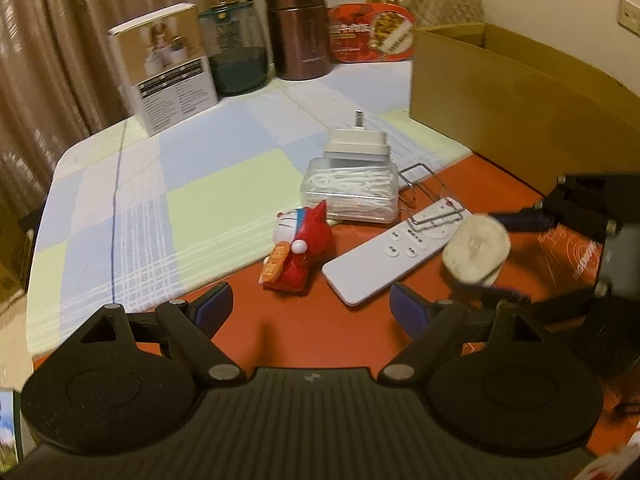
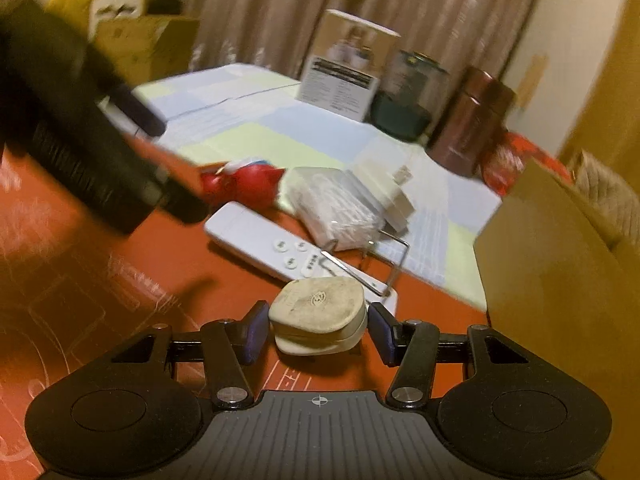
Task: Organize rigid objects
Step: 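Close the right tool on the beige round plug adapter, then grasp the white remote control with the left tool while the right tool holds the plug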
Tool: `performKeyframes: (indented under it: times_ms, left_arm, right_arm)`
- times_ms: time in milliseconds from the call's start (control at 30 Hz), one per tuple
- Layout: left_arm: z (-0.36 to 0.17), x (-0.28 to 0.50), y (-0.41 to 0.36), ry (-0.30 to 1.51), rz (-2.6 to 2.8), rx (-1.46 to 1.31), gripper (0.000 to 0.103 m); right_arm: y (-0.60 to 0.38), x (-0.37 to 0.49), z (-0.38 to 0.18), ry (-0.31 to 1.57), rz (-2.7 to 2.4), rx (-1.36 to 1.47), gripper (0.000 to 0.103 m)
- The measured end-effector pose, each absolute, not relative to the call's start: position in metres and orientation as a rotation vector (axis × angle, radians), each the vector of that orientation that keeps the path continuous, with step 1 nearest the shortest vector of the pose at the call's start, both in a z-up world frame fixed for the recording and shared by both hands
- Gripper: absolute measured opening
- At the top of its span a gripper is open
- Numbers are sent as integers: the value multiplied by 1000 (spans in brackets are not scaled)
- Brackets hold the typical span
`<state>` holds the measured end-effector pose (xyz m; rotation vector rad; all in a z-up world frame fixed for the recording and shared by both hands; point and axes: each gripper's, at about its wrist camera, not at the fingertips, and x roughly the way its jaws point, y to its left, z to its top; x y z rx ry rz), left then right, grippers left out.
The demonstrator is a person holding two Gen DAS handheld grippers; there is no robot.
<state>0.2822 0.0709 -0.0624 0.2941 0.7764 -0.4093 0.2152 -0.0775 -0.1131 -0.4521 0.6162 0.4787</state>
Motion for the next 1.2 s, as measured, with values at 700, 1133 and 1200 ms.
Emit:
performKeyframes:
  times_ms: [700, 1133, 1200]
  left_arm:
    - [-100, 320, 11, 738, -718, 463, 71]
    - [-111, 328, 7, 884, -739, 406, 41]
    - [-110, 321, 6, 909, -717, 396, 39]
  right_arm:
    - [-139, 244, -77, 695, 386, -216, 50]
    - [-153, 249, -75, 714, 377, -185, 50]
    - [-153, 248, -73, 715, 379, -179, 50]
